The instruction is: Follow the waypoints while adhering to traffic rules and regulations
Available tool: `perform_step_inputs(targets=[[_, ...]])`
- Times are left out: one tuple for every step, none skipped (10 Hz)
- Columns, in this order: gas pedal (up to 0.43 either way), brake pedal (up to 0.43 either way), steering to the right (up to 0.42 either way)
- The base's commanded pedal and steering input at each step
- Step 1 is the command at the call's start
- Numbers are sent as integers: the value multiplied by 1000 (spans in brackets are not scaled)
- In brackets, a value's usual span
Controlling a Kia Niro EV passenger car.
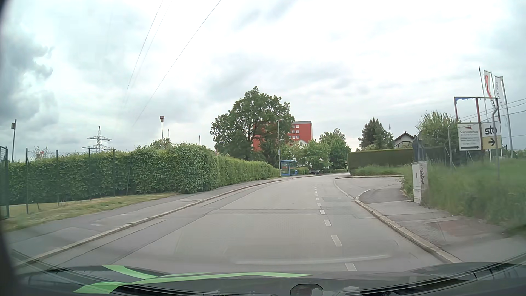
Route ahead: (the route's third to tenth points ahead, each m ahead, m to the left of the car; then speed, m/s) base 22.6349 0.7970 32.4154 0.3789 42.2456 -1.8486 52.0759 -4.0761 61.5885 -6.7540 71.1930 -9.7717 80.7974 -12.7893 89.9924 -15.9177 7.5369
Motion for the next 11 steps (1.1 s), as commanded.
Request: perform_step_inputs(targets=[[110, 0, 21], [110, 0, 27], [110, 0, 30], [110, 0, 30], [110, 0, 30], [110, 0, 29], [110, 0, 25], [110, 0, 21], [110, 0, 16], [110, 0, 16], [118, 0, 16]])
